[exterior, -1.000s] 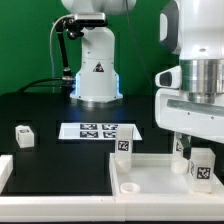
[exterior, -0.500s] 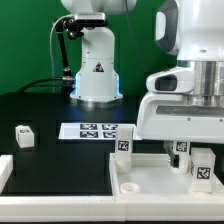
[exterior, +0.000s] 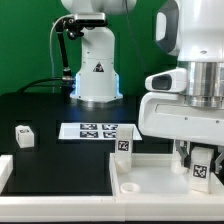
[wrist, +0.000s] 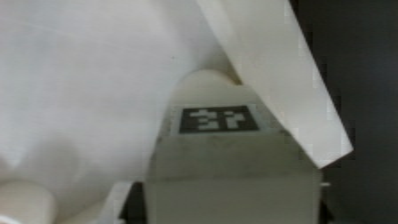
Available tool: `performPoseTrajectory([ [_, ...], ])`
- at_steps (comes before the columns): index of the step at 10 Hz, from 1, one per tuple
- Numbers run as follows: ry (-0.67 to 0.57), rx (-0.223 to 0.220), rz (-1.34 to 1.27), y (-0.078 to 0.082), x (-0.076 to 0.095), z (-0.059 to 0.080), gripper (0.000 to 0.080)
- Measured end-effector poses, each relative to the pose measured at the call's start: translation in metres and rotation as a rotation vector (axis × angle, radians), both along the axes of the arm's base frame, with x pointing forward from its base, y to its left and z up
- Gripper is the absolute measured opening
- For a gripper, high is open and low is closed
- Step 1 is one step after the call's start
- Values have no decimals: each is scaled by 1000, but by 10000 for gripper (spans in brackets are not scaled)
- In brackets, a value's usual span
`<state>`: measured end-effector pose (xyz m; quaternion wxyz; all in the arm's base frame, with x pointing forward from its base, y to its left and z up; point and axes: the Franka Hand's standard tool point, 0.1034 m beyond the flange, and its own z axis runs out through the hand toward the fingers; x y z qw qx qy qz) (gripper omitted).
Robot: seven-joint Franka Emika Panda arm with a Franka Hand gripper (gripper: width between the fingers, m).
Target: Assemble square table
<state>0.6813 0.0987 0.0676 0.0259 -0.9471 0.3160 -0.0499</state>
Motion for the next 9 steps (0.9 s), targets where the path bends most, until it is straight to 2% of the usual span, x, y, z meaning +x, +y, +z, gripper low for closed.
performPoseTrajectory([
  [2, 9, 21, -245, -2, -1, -1, 288],
  [3, 16, 51, -372, -5, -1, -2, 288],
  [4, 35, 106, -549, -8, -3, -2, 288],
  [6, 63, 186, -906, -5, -4, -3, 291],
  [8, 48, 242, -1093, -7, -8, -3, 291],
  [9, 56, 252, -1156, -7, -9, -3, 291],
])
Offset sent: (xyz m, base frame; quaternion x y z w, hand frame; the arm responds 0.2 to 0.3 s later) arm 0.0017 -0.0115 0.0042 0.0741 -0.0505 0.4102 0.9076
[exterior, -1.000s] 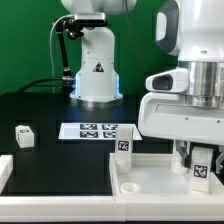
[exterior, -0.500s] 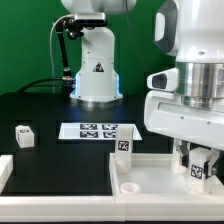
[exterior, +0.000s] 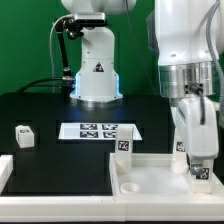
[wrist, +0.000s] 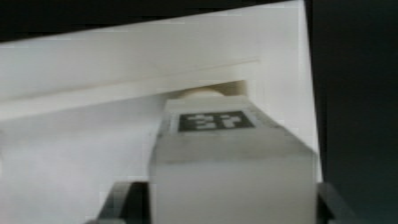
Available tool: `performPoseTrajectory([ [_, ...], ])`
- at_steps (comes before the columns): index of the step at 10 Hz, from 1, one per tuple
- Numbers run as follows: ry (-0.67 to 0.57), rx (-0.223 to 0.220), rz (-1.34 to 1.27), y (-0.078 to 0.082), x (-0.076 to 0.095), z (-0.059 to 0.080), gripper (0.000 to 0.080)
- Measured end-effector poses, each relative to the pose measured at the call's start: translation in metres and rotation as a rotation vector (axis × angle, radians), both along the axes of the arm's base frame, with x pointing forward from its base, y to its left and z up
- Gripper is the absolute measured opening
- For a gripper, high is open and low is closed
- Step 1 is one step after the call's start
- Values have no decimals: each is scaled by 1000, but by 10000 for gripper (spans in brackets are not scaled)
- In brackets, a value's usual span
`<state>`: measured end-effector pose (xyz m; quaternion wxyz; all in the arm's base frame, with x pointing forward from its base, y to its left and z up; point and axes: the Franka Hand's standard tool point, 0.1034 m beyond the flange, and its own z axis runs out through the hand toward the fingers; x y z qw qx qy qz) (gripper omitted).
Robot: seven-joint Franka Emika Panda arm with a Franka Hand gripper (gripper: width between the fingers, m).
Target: Assemble square table
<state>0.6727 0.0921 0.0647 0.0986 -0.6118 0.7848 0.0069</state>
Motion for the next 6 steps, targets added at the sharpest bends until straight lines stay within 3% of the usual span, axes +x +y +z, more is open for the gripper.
performPoseTrajectory([
  [1, -1, -3, 16, 0, 0, 0, 366],
  [2, -3, -17, 88, 0, -1, -1, 366],
  [3, 15, -56, 270, 4, -4, 0, 503],
  [4, -10, -94, 465, 8, 1, 4, 503],
  [5, -35, -114, 635, 13, 2, 6, 623],
  [6, -41, -118, 692, 16, 1, 6, 641],
])
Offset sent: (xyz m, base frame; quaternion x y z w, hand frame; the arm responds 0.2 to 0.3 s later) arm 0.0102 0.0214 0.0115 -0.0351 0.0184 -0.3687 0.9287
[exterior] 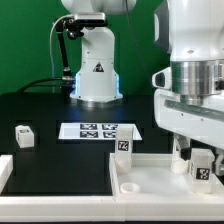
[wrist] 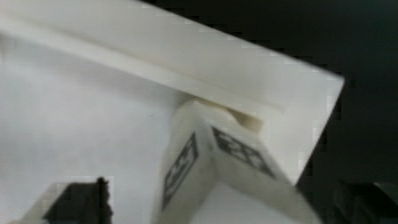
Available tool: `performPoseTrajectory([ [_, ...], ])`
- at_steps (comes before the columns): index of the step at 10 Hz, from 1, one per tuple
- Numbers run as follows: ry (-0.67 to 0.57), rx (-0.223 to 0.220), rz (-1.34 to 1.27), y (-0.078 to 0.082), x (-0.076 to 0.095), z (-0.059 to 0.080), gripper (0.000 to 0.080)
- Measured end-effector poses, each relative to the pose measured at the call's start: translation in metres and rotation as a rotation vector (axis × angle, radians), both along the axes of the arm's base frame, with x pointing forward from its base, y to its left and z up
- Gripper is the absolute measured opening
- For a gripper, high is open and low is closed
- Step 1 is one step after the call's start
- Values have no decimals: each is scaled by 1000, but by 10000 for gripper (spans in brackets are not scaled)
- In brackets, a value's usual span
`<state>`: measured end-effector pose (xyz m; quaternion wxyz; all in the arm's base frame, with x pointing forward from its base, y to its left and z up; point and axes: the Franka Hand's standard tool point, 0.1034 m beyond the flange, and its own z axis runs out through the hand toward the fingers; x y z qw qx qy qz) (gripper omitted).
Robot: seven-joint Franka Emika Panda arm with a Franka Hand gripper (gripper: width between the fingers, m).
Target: Assemble square table
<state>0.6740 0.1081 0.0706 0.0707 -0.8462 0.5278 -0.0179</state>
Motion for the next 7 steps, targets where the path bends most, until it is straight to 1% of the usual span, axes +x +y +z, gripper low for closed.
performPoseTrajectory([
  [4, -25, -33, 268, -3, 0, -1, 648],
  [5, -33, -97, 504, -5, 3, 3, 648],
  [6, -50, -129, 630, -2, 7, 6, 648],
  [7, -47, -125, 604, -3, 6, 5, 622],
])
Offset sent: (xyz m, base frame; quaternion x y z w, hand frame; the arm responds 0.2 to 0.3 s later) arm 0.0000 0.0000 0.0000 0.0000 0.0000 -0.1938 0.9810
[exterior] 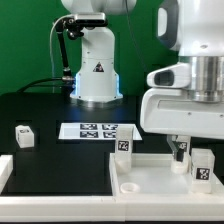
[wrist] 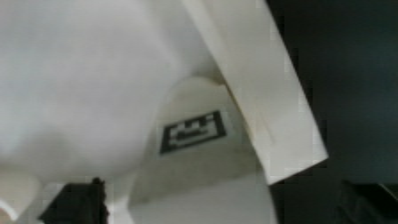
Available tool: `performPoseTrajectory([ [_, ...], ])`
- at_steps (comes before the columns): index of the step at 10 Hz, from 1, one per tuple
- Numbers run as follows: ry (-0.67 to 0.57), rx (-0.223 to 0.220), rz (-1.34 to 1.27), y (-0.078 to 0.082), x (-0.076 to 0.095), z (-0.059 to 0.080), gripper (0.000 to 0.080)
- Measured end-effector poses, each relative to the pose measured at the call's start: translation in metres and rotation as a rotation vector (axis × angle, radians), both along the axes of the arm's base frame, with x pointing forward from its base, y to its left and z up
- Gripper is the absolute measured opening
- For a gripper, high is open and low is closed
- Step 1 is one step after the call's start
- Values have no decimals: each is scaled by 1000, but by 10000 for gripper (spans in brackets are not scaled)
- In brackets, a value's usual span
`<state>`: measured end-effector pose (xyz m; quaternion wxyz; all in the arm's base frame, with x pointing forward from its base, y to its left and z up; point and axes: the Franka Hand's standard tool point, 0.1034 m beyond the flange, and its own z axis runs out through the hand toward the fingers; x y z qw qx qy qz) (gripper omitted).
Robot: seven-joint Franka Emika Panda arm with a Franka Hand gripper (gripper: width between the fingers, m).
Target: Assemble square table
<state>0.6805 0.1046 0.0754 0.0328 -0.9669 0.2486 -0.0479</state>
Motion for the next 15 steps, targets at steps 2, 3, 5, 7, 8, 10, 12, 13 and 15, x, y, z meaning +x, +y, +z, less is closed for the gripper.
performPoseTrajectory([
  [2, 2, 5, -38, 0, 0, 0, 448],
  [3, 6, 14, -123, 0, 0, -1, 448],
  [5, 17, 24, -248, -3, -1, -2, 292],
  [7, 51, 44, -495, -1, -4, -1, 292],
  [8, 83, 54, -664, -1, -7, -1, 292],
  [10, 101, 154, -1076, -1, -3, -2, 292],
  [12, 118, 233, -1315, -3, -3, -2, 292],
  [13, 127, 237, -1336, -5, -3, -2, 292],
  [15, 140, 238, -1442, -11, -4, -2, 292],
])
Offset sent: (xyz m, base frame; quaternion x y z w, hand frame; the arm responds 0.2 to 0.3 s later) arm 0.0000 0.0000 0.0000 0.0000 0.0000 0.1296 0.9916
